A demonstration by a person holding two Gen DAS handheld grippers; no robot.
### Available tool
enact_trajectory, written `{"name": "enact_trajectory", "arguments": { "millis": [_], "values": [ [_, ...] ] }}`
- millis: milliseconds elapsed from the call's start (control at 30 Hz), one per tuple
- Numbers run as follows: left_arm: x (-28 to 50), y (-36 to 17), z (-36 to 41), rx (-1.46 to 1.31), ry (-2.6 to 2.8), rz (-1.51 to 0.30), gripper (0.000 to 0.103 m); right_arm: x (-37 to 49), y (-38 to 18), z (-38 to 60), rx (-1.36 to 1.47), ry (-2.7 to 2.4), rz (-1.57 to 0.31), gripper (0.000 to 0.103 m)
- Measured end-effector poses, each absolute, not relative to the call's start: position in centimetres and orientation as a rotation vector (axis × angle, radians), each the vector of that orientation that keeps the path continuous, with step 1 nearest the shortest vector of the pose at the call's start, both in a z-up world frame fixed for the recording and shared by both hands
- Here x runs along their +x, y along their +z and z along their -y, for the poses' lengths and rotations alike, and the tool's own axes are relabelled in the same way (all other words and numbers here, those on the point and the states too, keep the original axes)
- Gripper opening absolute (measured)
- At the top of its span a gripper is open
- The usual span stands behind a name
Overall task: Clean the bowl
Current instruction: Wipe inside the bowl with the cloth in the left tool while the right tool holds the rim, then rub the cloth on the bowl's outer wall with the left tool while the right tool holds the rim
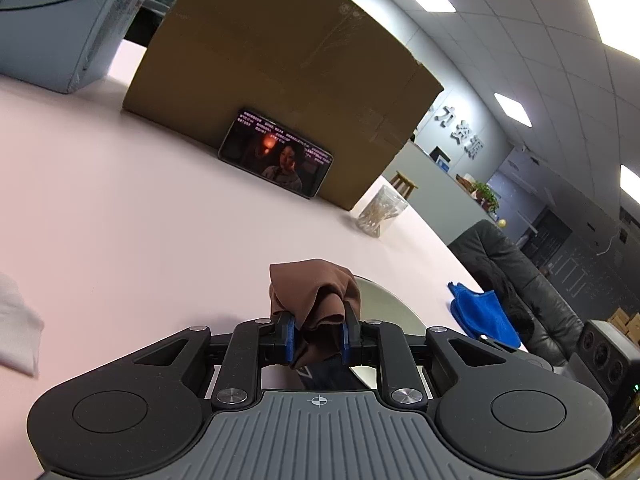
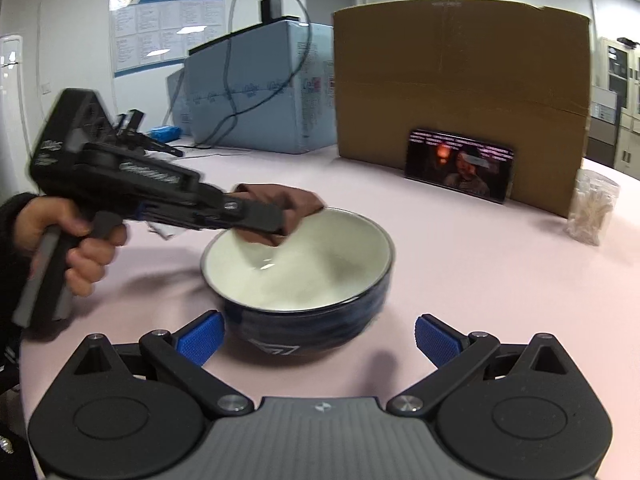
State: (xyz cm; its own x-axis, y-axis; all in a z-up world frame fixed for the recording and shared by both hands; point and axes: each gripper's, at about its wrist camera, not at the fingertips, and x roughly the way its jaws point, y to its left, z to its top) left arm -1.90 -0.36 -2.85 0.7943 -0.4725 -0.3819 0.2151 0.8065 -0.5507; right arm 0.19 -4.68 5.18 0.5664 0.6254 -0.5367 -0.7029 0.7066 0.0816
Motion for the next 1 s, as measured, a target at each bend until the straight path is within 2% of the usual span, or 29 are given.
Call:
{"name": "enact_trajectory", "arguments": {
  "millis": [200, 267, 467, 700, 1000],
  "values": [
    [-4.7, -2.6, -1.1, -0.558, -0.347, -0.453, 0.018, 0.4, 5.1, 4.8, -0.151, 0.750, -0.568, 0.103],
    [-4.7, -2.5, -1.8, -0.539, -0.304, -0.445, 0.015, 0.3, 5.1, 4.7, -0.158, 0.748, -0.563, 0.103],
    [-3.6, -2.6, -0.3, -0.326, -0.273, -0.541, 0.014, 0.2, 5.0, 4.6, -0.162, 0.750, -0.564, 0.103],
    [-5.8, -1.6, 2.8, -0.120, -0.466, -0.543, 0.014, 0.0, 4.9, 4.5, -0.169, 0.752, -0.567, 0.103],
    [-6.4, -1.8, 3.1, -0.109, -0.503, -0.556, 0.014, -0.3, 4.9, 4.4, -0.177, 0.756, -0.567, 0.103]
  ]
}}
